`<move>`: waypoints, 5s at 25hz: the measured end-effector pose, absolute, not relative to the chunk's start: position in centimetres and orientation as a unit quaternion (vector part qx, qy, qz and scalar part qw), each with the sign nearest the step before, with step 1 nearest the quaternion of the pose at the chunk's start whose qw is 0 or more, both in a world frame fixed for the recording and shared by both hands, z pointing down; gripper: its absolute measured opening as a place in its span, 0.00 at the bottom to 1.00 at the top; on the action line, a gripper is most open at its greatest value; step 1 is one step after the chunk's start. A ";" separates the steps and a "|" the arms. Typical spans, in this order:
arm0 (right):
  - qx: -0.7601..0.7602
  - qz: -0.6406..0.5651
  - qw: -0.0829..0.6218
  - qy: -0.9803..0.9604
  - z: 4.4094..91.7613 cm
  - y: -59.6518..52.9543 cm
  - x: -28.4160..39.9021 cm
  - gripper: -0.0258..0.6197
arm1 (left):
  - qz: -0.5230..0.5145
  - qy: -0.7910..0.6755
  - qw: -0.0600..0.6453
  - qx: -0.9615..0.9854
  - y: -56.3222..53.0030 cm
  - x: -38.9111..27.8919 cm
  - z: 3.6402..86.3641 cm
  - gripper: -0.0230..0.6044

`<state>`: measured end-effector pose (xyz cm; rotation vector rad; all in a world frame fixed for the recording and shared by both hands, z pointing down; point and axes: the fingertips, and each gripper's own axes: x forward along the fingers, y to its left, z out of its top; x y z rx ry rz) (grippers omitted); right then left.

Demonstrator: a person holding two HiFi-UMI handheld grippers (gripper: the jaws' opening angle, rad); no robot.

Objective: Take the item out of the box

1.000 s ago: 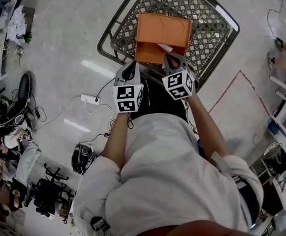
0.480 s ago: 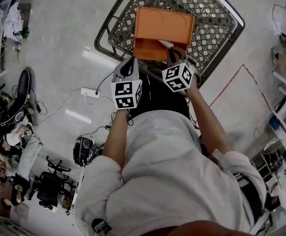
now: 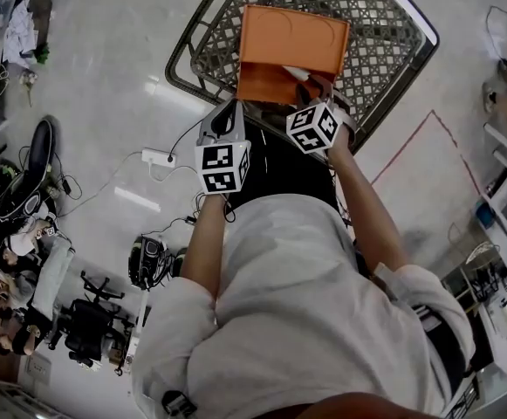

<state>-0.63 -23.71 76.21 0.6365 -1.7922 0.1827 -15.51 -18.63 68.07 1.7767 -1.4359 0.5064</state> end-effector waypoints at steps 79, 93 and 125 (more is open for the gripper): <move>0.309 -0.007 0.562 -0.767 71.6 -19.8 -2.6 0.22 | 0.201 -0.515 0.362 0.751 -16.5 -16.1 66.7 0.05; 0.393 0.060 0.461 -0.793 64.6 -16.3 -2.1 0.22 | 0.209 -0.464 0.335 0.793 -16.1 -13.8 64.6 0.05; 0.467 0.100 0.151 -0.866 51.5 -10.1 10.0 0.22 | 0.149 -0.547 0.223 0.793 -8.6 -1.4 53.2 0.05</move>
